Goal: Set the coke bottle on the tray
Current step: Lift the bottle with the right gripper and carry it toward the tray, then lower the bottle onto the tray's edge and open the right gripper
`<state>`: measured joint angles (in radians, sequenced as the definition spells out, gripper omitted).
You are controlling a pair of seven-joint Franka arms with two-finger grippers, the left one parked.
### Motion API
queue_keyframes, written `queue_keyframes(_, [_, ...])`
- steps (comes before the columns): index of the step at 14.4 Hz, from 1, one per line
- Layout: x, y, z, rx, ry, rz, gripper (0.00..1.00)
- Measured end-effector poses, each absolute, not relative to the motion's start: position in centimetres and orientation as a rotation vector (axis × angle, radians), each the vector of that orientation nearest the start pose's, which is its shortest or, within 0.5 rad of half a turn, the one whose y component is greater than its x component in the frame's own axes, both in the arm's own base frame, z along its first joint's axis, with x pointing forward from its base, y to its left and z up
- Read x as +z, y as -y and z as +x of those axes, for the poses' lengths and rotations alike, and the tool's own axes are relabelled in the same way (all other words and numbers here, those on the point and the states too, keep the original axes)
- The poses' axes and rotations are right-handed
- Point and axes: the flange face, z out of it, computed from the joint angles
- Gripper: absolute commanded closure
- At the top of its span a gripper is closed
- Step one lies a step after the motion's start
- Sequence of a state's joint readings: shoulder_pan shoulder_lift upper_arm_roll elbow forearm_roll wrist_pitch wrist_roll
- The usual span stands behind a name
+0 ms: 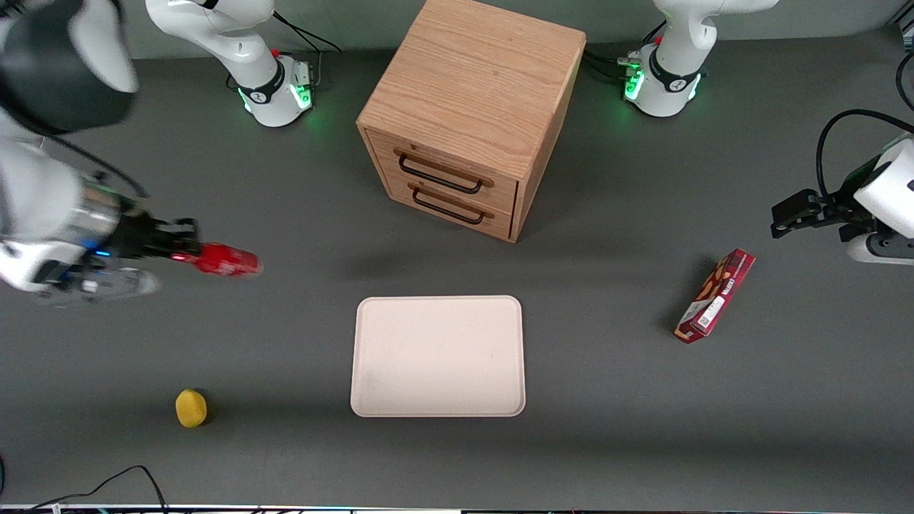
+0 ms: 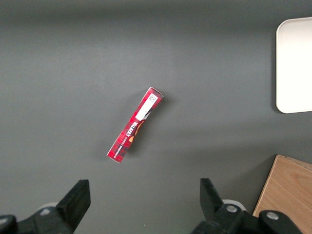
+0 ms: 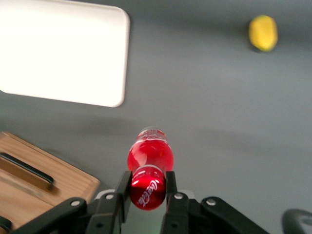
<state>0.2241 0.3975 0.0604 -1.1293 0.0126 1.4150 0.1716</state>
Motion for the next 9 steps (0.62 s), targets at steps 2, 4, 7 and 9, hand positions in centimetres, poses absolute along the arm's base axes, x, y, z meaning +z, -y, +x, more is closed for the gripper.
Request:
queue_keyframes(2, [55.4,-24.1,62.8,0.15,0.16,-3.124,1.0])
queue_keyframes(4, [52.9,-28.8,62.8,0.116,0.152,-3.109,1.0])
queue_keyframes(7, [48.6,-31.9,64.1,0.058,0.131,-3.075,1.0])
queue_keyframes(9, [44.9,-31.9,65.1,0.017,0.114,-3.066,1.0])
